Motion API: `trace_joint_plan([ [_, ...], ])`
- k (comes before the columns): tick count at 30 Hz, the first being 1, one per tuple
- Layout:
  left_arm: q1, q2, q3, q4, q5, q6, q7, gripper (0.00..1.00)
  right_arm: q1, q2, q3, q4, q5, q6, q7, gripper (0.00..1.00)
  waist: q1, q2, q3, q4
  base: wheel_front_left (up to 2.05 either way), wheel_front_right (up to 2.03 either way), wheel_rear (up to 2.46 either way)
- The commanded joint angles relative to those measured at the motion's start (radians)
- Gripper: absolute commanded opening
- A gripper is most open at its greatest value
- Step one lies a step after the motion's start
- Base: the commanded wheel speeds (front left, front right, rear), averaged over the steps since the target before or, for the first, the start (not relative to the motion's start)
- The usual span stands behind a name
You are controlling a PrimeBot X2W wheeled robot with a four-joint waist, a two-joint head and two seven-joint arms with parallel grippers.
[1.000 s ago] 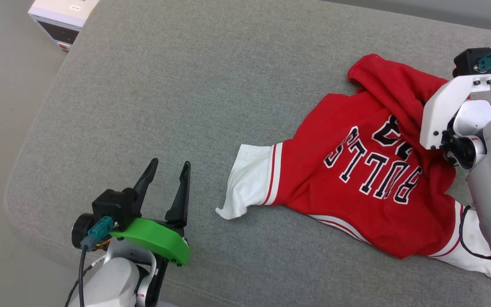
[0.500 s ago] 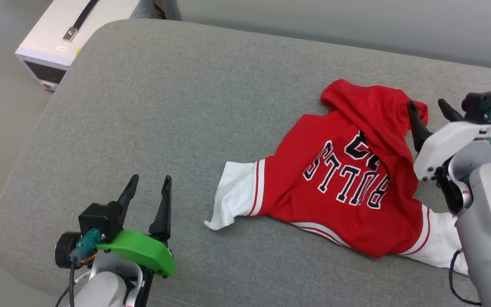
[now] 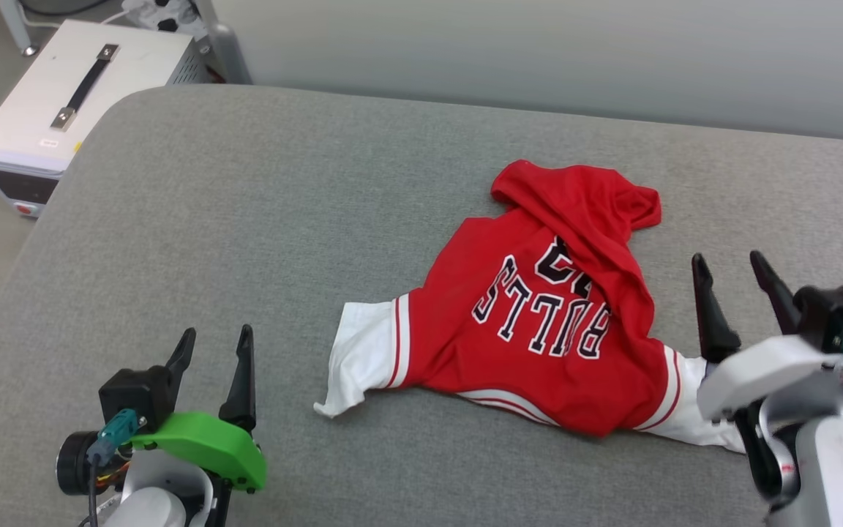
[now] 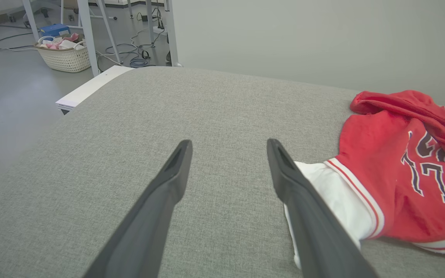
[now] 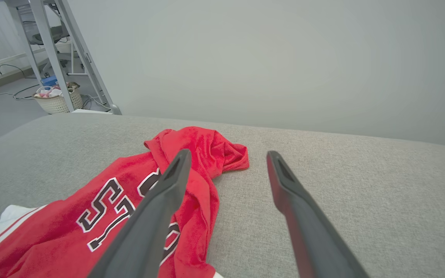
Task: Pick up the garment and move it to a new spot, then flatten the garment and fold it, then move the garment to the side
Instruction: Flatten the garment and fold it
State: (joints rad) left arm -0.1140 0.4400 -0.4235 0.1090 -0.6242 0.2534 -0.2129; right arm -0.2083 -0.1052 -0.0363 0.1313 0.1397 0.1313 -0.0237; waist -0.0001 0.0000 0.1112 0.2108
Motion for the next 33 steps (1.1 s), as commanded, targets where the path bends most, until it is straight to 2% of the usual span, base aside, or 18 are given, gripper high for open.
trace_joint_plan([
  [1, 0.013, 0.007, 0.008, -0.001, -0.011, 0.009, 0.002, 1.00, 0.044, 0.010, -0.002, -0.047, -0.010, -0.001, 0.015, 1.00, 0.0001, 0.0000, -0.019, -0.024, 0.00, 0.00, 0.00],
  [7, 0.026, 0.030, 0.028, -0.014, -0.032, 0.023, 0.030, 1.00, 0.192, 0.044, -0.011, -0.229, -0.005, -0.001, 0.066, 1.00, 0.0001, 0.0000, -0.027, -0.063, 0.00, 0.00, 0.00],
  [13, 0.001, 0.075, 0.026, -0.097, -0.079, 0.015, 0.172, 1.00, 0.275, 0.054, 0.000, -0.329, 0.019, -0.001, 0.088, 1.00, 0.0001, 0.0000, -0.026, -0.109, 0.00, 0.00, 0.00],
  [18, -0.041, 0.125, -0.029, -0.185, -0.111, -0.012, 0.369, 1.00, 0.312, 0.055, 0.005, -0.349, 0.069, -0.001, 0.083, 1.00, 0.0001, 0.0000, -0.009, -0.142, 0.00, 0.00, 0.00],
  [24, -0.091, 0.182, -0.112, -0.208, -0.130, -0.058, 0.582, 1.00, 0.314, 0.055, 0.012, -0.357, 0.091, -0.001, 0.060, 1.00, 0.0001, 0.0000, 0.030, -0.171, 0.00, 0.00, 0.00],
  [28, -0.115, 0.205, -0.152, -0.159, -0.140, -0.082, 0.680, 1.00, 0.305, 0.055, 0.019, -0.354, 0.104, -0.001, 0.049, 1.00, 0.0001, 0.0000, 0.058, -0.184, 0.00, 0.00, 0.00],
  [33, -0.155, 0.201, -0.180, -0.075, -0.144, -0.115, 0.732, 1.00, 0.286, 0.055, 0.025, -0.344, 0.114, -0.001, 0.033, 1.00, 0.0001, 0.0000, 0.091, -0.194, 0.00, 0.00, 0.00],
])
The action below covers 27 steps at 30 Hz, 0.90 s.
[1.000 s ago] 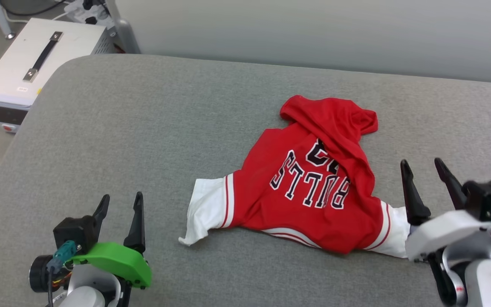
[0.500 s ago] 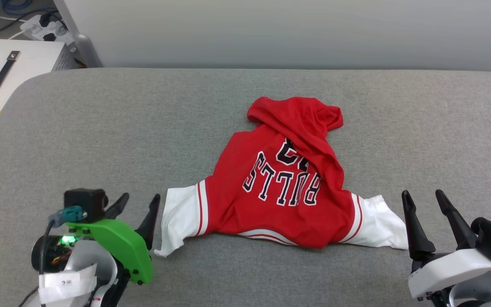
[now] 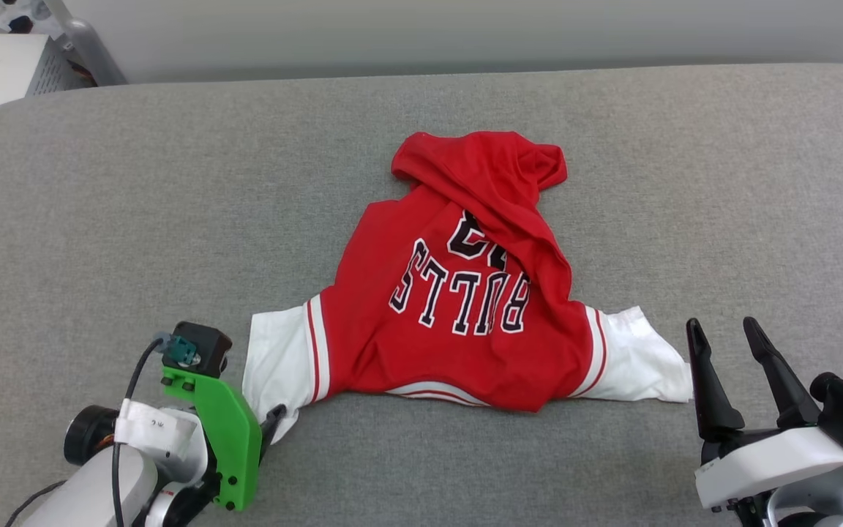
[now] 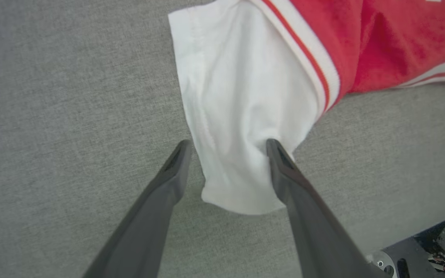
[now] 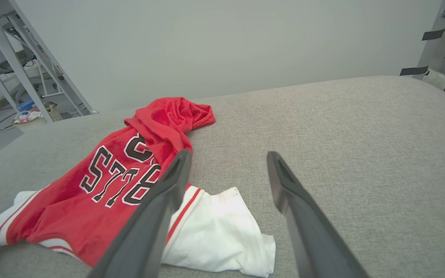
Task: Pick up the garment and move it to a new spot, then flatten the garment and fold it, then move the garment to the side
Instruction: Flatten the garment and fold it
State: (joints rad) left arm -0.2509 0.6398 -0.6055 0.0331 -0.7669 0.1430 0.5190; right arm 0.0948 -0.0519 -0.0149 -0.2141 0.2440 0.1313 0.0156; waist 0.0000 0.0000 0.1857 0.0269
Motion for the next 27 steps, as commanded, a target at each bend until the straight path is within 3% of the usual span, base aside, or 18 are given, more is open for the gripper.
trace_joint_plan([
  [1, -0.029, -0.002, -0.004, 0.024, -0.001, -0.011, 0.007, 1.00, -0.021, 0.002, 0.004, 0.005, 0.013, -0.001, -0.009, 1.00, 0.0000, 0.0000, 0.022, -0.013, 0.00, 0.00, 0.00],
  [10, -0.097, -0.034, -0.099, 0.240, -0.010, -0.108, 0.142, 1.00, -0.046, 0.002, 0.006, 0.021, 0.026, -0.001, -0.020, 1.00, 0.0000, 0.0000, 0.062, -0.033, 0.00, 0.00, 0.00],
  [11, -0.100, -0.038, -0.112, 0.258, -0.013, -0.119, 0.162, 0.94, -0.047, 0.002, 0.002, 0.022, 0.028, -0.001, -0.019, 1.00, 0.0000, 0.0000, 0.063, -0.035, 0.00, 0.00, 0.00],
  [12, -0.101, -0.041, -0.121, 0.270, -0.017, -0.129, 0.177, 0.42, -0.049, 0.002, -0.001, 0.022, 0.028, -0.001, -0.018, 1.00, 0.0000, 0.0000, 0.064, -0.036, 0.00, 0.00, 0.00],
  [13, -0.102, -0.049, -0.125, 0.280, -0.026, -0.139, 0.185, 0.11, -0.050, 0.002, -0.006, 0.021, 0.029, -0.001, -0.017, 1.00, 0.0000, 0.0000, 0.064, -0.036, 0.00, 0.00, 0.00],
  [14, -0.105, -0.054, -0.126, 0.286, -0.028, -0.144, 0.184, 0.00, -0.050, 0.002, -0.010, 0.022, 0.029, -0.001, -0.014, 1.00, 0.0000, 0.0000, 0.063, -0.036, 0.00, 0.00, 0.00],
  [20, -0.119, -0.068, -0.107, 0.289, -0.021, -0.137, 0.119, 0.00, -0.039, 0.002, -0.057, 0.054, 0.054, -0.001, 0.054, 1.00, 0.0000, 0.0000, 0.035, -0.023, 0.00, 0.00, 0.00],
  [27, -0.094, -0.048, -0.046, 0.194, -0.030, -0.087, 0.027, 0.00, -0.041, 0.001, -0.127, 0.135, 0.067, -0.001, 0.258, 1.00, 0.0000, 0.0000, 0.004, 0.000, 0.00, 0.00, 0.00],
])
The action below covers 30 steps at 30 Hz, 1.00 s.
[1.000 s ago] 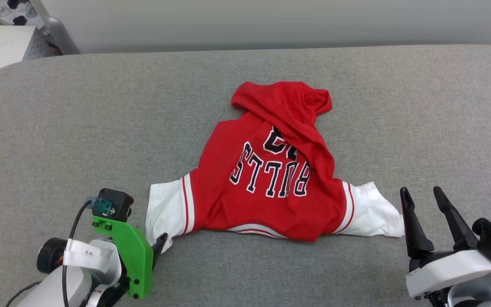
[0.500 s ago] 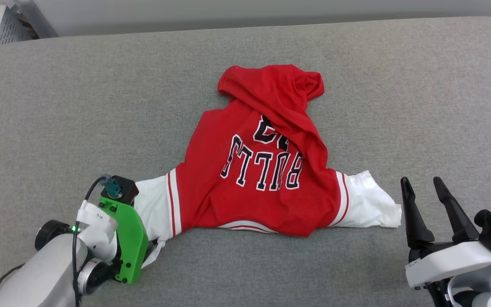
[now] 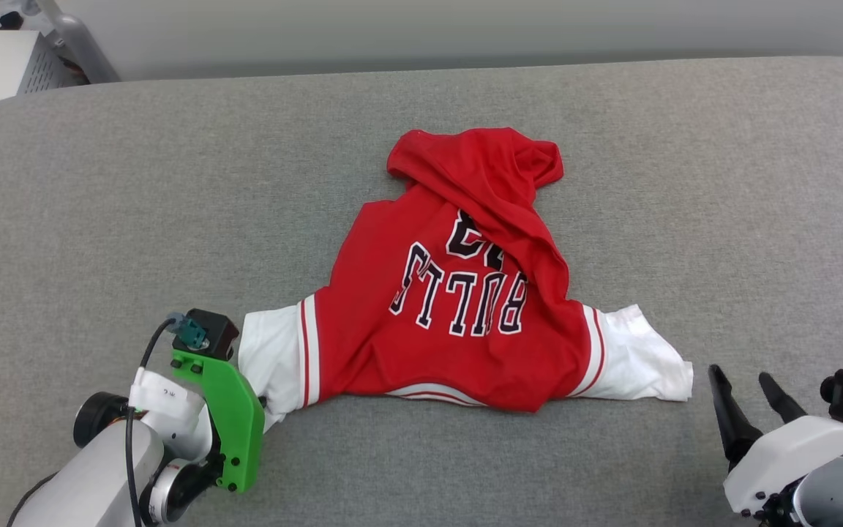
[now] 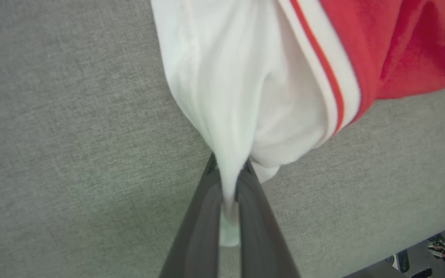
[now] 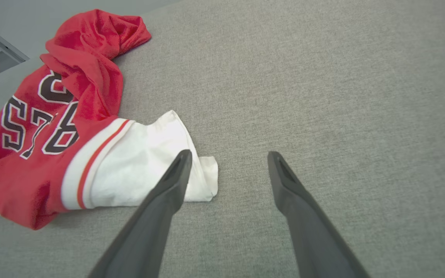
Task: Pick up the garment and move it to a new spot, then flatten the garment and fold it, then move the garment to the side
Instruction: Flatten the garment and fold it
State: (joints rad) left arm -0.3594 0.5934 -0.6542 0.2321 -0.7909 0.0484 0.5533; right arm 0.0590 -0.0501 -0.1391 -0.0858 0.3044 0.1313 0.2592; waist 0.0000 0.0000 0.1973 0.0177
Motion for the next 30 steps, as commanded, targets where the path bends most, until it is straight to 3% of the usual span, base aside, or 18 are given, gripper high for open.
trace_joint_plan([
  [1, 0.020, 0.003, 0.010, -0.022, -0.007, 0.014, -0.016, 0.00, -0.009, -0.001, -0.006, 0.017, 0.013, -0.001, 0.046, 1.00, 0.0000, 0.0000, -0.008, 0.012, 0.00, 0.00, 0.00],
  [6, 0.044, 0.025, 0.034, -0.118, -0.008, 0.041, -0.041, 0.00, -0.041, -0.052, 0.006, 0.074, 0.046, -0.001, 0.214, 1.00, 0.0000, 0.0000, -0.007, 0.036, 0.00, 0.00, 0.00],
  [15, 0.038, 0.053, 0.042, -0.227, 0.009, 0.062, -0.042, 0.00, -0.137, -0.135, 0.114, 0.126, 0.050, -0.001, 0.412, 1.00, 0.0000, 0.0000, 0.032, 0.077, 0.00, 0.00, 0.00],
  [23, 0.031, 0.056, 0.048, -0.248, 0.014, 0.065, -0.058, 0.00, -0.192, -0.154, 0.199, 0.253, 0.058, -0.001, 0.574, 1.00, 0.0000, 0.0000, 0.070, 0.089, 0.00, 0.00, 0.00],
  [24, 0.031, 0.055, 0.049, -0.248, 0.013, 0.065, -0.060, 0.00, -0.190, -0.154, 0.203, 0.263, 0.060, -0.001, 0.594, 0.50, 0.0000, 0.0000, 0.071, 0.090, 0.00, 0.00, 0.00],
  [26, 0.032, 0.054, 0.048, -0.247, 0.014, 0.066, -0.063, 0.00, -0.186, -0.149, 0.208, 0.274, 0.066, -0.001, 0.624, 0.12, 0.0000, 0.0000, 0.073, 0.091, 0.00, 0.00, 0.00],
  [27, 0.033, 0.054, 0.049, -0.246, 0.013, 0.067, -0.066, 0.00, -0.186, -0.147, 0.207, 0.274, 0.068, -0.001, 0.631, 0.00, 0.0000, 0.0000, 0.072, 0.092, 0.00, 0.00, 0.00],
  [30, 0.038, 0.053, 0.050, -0.246, 0.018, 0.071, -0.080, 0.00, -0.190, -0.148, 0.195, 0.261, 0.070, -0.001, 0.629, 0.00, 0.0000, 0.0000, 0.060, 0.090, 0.00, 0.00, 0.00],
])
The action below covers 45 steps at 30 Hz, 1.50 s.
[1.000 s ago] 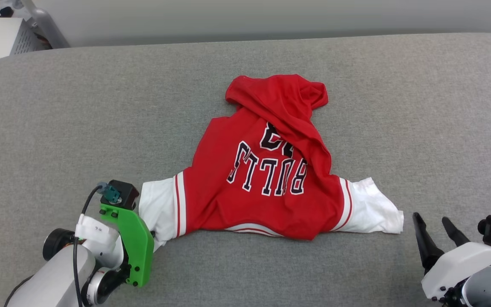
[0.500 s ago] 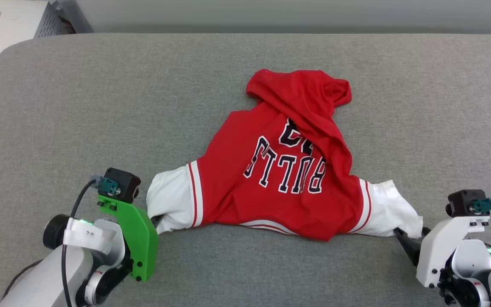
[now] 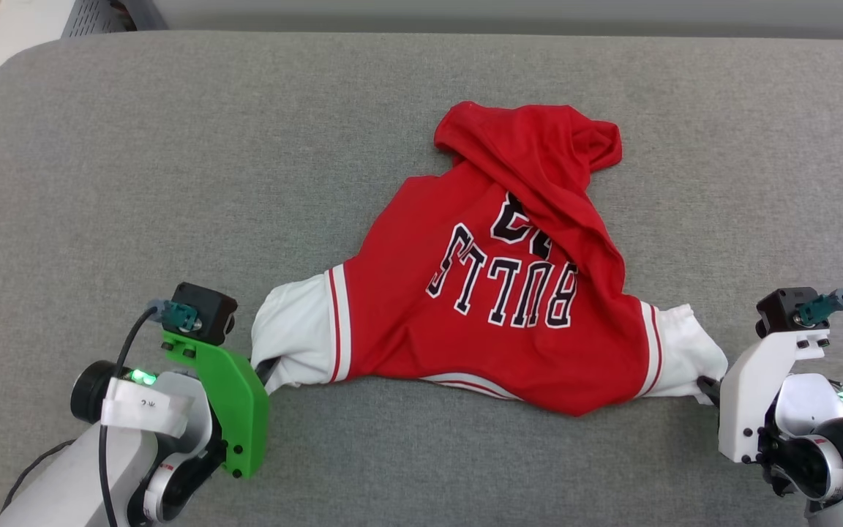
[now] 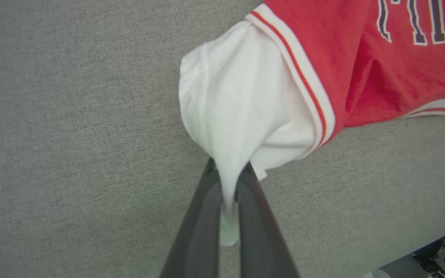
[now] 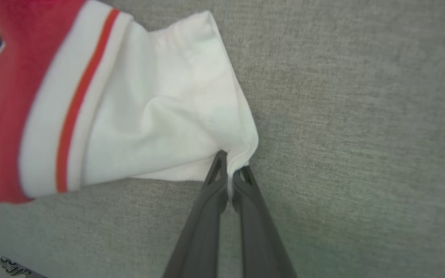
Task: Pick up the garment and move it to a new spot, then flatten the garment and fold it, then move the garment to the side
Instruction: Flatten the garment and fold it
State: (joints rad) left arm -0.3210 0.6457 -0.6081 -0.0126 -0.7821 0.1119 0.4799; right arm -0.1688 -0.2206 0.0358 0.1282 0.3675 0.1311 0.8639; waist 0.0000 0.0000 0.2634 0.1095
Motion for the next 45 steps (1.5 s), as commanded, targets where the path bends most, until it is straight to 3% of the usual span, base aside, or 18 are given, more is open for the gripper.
trace_joint_plan([
  [1, 0.003, 0.002, 0.005, -0.002, 0.012, 0.009, -0.014, 0.00, 0.035, 0.024, 0.010, 0.037, 0.007, 0.000, 0.017, 0.00, 0.0000, 0.0000, -0.014, -0.003, 0.00, 0.00, 0.00],
  [14, 0.007, 0.044, 0.070, -0.117, 0.069, 0.096, -0.096, 0.00, 0.009, 0.032, -0.106, -0.143, 0.008, 0.000, -0.040, 0.00, 0.0000, 0.0000, -0.139, -0.007, 0.00, 0.00, 0.00],
  [15, -0.014, 0.054, 0.110, -0.153, 0.070, 0.130, -0.103, 0.00, -0.020, 0.018, -0.121, -0.187, 0.002, 0.000, -0.048, 0.00, 0.0000, 0.0000, -0.160, -0.005, 0.00, 0.00, 0.00],
  [21, -0.112, 0.063, 0.182, -0.176, 0.056, 0.146, -0.108, 0.00, -0.137, -0.004, -0.138, -0.210, -0.016, 0.000, -0.106, 0.00, 0.0000, 0.0000, -0.171, 0.001, 0.00, 0.00, 0.00],
  [28, -0.329, 0.015, 0.216, -0.050, 0.053, 0.083, -0.158, 0.00, -0.350, 0.019, -0.154, -0.139, -0.026, 0.000, -0.170, 0.00, 0.0000, 0.0000, -0.138, 0.004, 0.00, 0.00, 0.00],
  [38, -0.689, -0.084, 0.193, 0.325, 0.123, -0.030, -0.290, 0.00, -0.760, 0.042, -0.172, 0.078, -0.103, 0.000, -0.263, 0.00, 0.0000, 0.0000, -0.048, 0.000, 0.00, 0.00, 0.00],
  [45, -0.937, -0.114, 0.212, 0.545, 0.164, -0.083, -0.420, 0.00, -1.055, 0.049, -0.154, 0.233, -0.158, 0.000, -0.336, 0.00, 0.0000, 0.0000, 0.052, -0.021, 0.00, 0.00, 0.00],
])
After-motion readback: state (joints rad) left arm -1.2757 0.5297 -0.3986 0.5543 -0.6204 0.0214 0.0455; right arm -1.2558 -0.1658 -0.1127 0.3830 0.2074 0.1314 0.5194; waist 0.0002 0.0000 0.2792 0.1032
